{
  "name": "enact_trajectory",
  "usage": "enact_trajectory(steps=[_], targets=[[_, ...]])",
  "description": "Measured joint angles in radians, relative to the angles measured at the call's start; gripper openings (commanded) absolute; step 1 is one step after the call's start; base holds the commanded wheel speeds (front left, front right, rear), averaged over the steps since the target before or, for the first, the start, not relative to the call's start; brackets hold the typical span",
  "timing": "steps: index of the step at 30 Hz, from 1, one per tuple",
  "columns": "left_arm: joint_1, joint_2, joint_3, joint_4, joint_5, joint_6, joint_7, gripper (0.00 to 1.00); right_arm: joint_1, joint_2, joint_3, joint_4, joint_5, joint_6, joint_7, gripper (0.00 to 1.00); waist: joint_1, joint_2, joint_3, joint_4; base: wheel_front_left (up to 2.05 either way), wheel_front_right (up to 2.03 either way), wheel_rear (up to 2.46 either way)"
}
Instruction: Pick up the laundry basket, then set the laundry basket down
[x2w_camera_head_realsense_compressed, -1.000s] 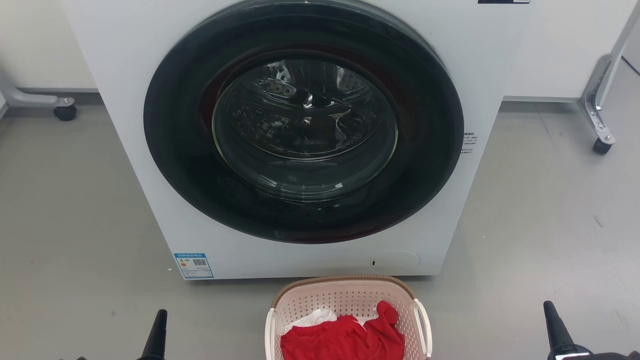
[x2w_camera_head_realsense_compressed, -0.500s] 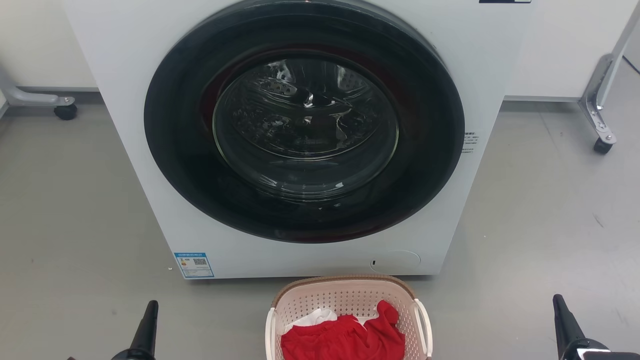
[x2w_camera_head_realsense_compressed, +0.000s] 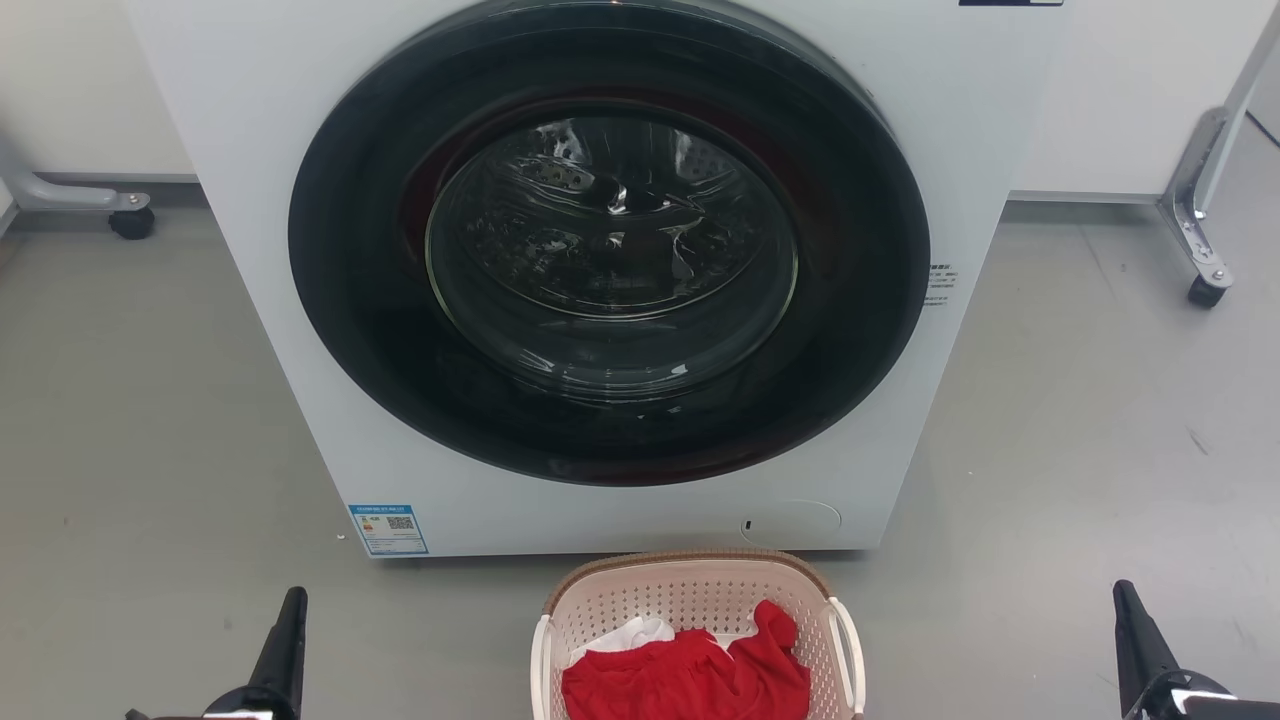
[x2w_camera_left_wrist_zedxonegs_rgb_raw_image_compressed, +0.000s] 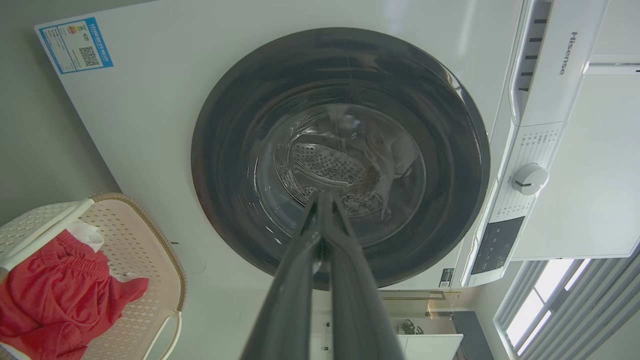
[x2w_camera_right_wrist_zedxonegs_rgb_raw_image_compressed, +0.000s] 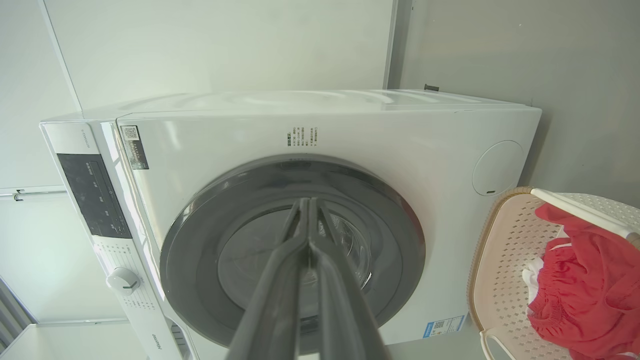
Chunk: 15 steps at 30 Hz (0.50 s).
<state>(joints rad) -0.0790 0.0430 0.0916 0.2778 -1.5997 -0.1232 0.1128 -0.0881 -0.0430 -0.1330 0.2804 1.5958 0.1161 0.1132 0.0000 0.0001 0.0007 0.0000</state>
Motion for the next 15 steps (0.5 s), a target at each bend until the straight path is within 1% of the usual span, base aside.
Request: enact_trajectory(steps=[15], targets=[[0.000,0.000,0.000,0.000,-0.001,0.000,0.000,0.00,-0.001,0.000,0.000,0.000,0.000,0.000,0.000,0.00,0.0000,0.0000,0.000,0.000,0.00,0.00,0.00]])
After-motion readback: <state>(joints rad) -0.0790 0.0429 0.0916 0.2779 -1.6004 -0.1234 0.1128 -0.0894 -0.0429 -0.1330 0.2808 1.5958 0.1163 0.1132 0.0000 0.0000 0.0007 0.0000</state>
